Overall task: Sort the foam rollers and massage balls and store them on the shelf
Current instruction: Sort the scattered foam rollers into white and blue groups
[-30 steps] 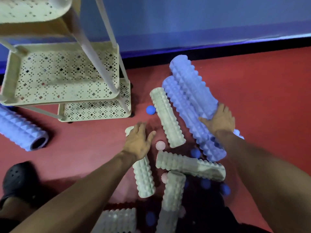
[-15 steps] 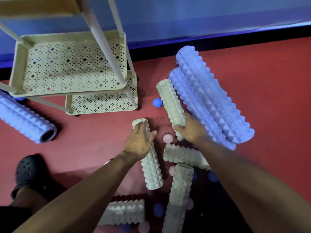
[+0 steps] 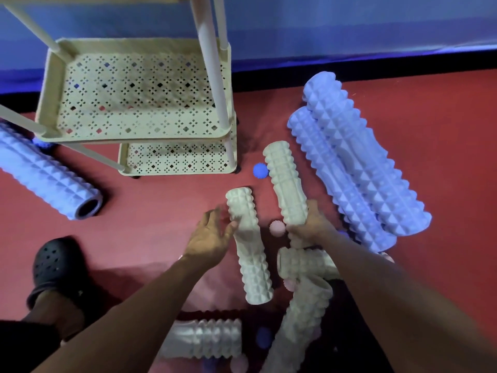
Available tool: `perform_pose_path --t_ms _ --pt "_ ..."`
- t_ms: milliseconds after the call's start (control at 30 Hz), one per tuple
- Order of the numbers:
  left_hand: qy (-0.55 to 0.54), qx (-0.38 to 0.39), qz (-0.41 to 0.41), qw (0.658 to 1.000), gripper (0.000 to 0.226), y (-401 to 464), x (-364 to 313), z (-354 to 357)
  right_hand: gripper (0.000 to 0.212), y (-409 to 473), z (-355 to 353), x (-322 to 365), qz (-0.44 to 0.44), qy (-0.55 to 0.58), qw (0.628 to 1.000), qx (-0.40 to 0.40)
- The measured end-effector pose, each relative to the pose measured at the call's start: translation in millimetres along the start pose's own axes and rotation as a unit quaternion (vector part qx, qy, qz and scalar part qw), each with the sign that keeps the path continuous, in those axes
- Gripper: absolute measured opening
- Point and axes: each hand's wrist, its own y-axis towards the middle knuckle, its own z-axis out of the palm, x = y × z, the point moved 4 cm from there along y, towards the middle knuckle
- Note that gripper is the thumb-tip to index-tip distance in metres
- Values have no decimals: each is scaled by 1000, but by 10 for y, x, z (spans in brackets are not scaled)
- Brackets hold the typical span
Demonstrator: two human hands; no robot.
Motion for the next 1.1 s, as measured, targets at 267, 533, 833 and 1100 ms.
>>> perform_pose_path --t_ms 267,533,833,1100 --pt "10 0 -3 1000 68 -155 48 -119 77 -589 500 -238 -18 -121 978 170" --pt "31 6 -22 999 78 -281 204 -324 69 -1003 521 74 5 -197 980 34" --pt "-25 -80 -90 992 71 -401 920 -983 54 -1186 481 1174 -97 -228 968 -46" --pt "-264 -300 -247 883 71 -245 2289 -2091 54 -1388 1212 2249 -212 -179 961 -8"
